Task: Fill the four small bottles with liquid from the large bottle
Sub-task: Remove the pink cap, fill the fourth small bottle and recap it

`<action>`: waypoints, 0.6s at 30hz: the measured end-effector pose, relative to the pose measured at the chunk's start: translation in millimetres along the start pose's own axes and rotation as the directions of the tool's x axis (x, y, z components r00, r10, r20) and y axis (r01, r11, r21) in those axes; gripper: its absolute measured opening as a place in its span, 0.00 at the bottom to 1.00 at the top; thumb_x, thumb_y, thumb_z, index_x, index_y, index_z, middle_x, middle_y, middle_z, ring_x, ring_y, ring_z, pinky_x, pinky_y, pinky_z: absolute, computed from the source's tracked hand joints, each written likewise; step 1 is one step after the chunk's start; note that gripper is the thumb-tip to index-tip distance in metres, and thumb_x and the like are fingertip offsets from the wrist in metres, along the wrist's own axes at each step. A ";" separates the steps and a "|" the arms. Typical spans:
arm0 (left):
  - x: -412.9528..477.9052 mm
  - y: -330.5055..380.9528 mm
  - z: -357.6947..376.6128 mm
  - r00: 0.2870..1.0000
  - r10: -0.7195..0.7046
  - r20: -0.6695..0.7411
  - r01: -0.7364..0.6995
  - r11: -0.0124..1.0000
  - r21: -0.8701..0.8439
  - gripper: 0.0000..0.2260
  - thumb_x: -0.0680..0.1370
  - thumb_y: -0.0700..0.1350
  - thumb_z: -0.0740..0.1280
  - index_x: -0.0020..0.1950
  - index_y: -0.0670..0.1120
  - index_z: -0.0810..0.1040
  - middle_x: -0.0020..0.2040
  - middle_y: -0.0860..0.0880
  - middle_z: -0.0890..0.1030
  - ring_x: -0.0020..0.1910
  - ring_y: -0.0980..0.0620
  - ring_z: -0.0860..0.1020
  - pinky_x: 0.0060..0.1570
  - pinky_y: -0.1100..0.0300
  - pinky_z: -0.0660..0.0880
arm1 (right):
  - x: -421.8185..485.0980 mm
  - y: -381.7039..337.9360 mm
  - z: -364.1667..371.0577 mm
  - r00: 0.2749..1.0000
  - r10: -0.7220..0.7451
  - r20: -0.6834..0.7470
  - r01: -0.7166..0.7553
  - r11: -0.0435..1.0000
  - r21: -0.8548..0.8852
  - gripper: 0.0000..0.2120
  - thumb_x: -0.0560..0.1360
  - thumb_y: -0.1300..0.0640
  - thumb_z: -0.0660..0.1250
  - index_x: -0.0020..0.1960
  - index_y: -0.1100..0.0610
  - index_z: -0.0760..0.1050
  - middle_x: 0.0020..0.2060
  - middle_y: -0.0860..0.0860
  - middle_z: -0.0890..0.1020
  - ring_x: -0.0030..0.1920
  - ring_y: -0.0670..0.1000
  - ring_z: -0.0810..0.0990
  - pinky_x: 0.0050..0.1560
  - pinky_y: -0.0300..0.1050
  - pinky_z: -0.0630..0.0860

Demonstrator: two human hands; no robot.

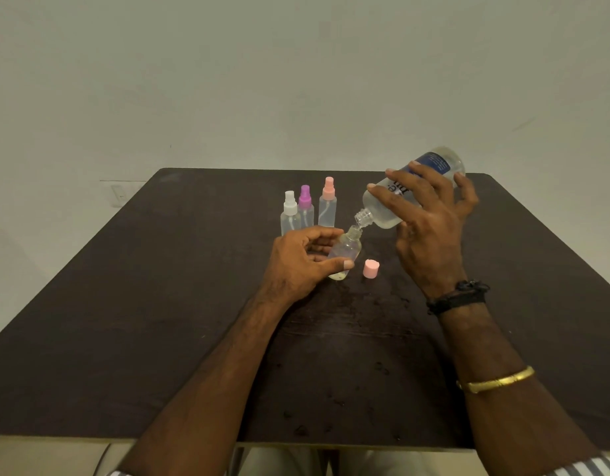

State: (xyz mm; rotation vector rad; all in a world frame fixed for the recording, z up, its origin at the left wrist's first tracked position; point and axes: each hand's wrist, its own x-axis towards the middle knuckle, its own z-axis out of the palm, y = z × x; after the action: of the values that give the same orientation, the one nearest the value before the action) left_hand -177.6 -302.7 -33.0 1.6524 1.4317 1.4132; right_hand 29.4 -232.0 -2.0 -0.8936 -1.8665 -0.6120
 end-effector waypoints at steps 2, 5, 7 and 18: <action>-0.2 -0.2 0.0 1.000 0.001 -0.001 -0.001 1.000 0.001 0.25 0.67 0.44 0.83 0.62 0.46 0.83 0.54 0.52 0.86 0.51 0.58 0.85 0.53 0.57 0.83 | 0.4 -0.5 -1.2 1.000 -0.001 0.002 0.001 1.000 0.003 0.26 0.73 0.70 0.70 0.64 0.46 0.83 0.66 0.49 0.81 0.72 0.55 0.73 0.71 0.71 0.59; 0.2 -0.7 -0.5 1.000 -0.006 0.002 0.006 1.000 -0.007 0.25 0.67 0.44 0.83 0.62 0.46 0.83 0.54 0.52 0.86 0.52 0.58 0.85 0.53 0.56 0.83 | 0.3 -2.3 -2.0 1.000 -0.002 0.007 0.002 1.000 0.001 0.26 0.73 0.70 0.70 0.64 0.46 0.82 0.66 0.49 0.81 0.72 0.54 0.73 0.71 0.71 0.59; 0.7 -1.3 -0.7 1.000 -0.008 0.004 0.008 1.000 -0.005 0.25 0.67 0.45 0.83 0.63 0.46 0.83 0.55 0.52 0.86 0.52 0.58 0.85 0.54 0.56 0.83 | 0.2 -2.3 -1.9 1.000 -0.006 0.009 0.006 1.000 0.001 0.26 0.73 0.69 0.70 0.64 0.46 0.82 0.66 0.49 0.81 0.72 0.54 0.73 0.71 0.70 0.59; 1.3 -4.1 -1.0 1.000 -0.010 0.006 0.010 1.000 0.000 0.25 0.67 0.45 0.83 0.63 0.46 0.83 0.55 0.51 0.86 0.53 0.57 0.85 0.54 0.53 0.84 | 0.8 -2.8 -2.7 0.999 -0.019 0.033 0.020 1.000 -0.008 0.28 0.70 0.70 0.66 0.64 0.47 0.82 0.66 0.49 0.81 0.72 0.55 0.72 0.70 0.73 0.59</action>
State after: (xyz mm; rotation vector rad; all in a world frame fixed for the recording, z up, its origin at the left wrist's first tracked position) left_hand -180.2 -300.5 -35.8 1.6463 1.4343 1.4021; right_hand 28.4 -235.5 -0.2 -0.8966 -1.9057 -0.6205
